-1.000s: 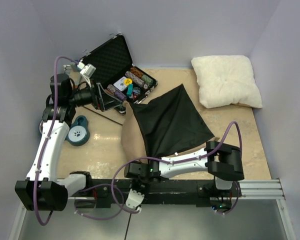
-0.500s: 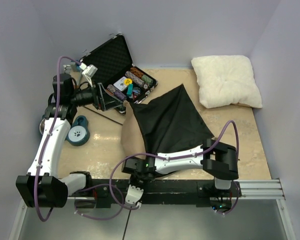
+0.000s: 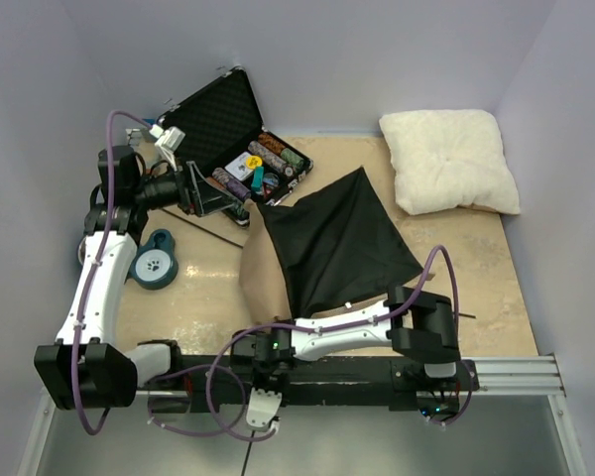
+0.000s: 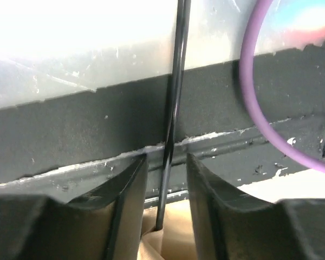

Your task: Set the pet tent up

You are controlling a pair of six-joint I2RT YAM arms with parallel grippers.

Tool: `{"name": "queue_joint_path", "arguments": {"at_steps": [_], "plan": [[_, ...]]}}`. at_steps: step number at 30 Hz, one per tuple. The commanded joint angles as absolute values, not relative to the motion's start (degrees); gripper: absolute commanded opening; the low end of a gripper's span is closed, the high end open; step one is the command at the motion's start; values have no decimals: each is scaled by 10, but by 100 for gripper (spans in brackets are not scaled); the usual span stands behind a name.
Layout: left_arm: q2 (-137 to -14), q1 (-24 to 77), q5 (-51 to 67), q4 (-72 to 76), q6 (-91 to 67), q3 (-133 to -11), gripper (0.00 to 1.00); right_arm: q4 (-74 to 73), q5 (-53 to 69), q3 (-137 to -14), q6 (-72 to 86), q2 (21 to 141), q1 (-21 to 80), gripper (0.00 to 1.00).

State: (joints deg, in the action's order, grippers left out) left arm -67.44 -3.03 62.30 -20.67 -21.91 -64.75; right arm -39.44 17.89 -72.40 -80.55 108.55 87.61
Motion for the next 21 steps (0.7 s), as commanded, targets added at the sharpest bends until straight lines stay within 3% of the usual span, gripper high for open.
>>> {"name": "queue_joint_path", "arguments": {"at_steps": [1, 5, 7, 13, 16, 21], "plan": [[-677, -37, 639, -192, -229, -656, 87, -439, 265, -738, -768, 1142, 905, 36], [-679, -44, 648, -202, -222, -660, 87, -441, 272, -762, -727, 1161, 902, 8], [-679, -50, 650, -205, -218, -657, 88, -431, 279, -759, -701, 1140, 889, 0], [-686, -57, 665, -203, -194, -664, 91, -392, 273, -764, -645, 1055, 829, 0], [-678, -62, 680, -194, -157, -677, 100, -389, 298, -801, -624, 1017, 787, 0], [-665, -132, 743, -24, -224, -672, 99, -360, 339, -838, -572, 946, 726, 0]]}}
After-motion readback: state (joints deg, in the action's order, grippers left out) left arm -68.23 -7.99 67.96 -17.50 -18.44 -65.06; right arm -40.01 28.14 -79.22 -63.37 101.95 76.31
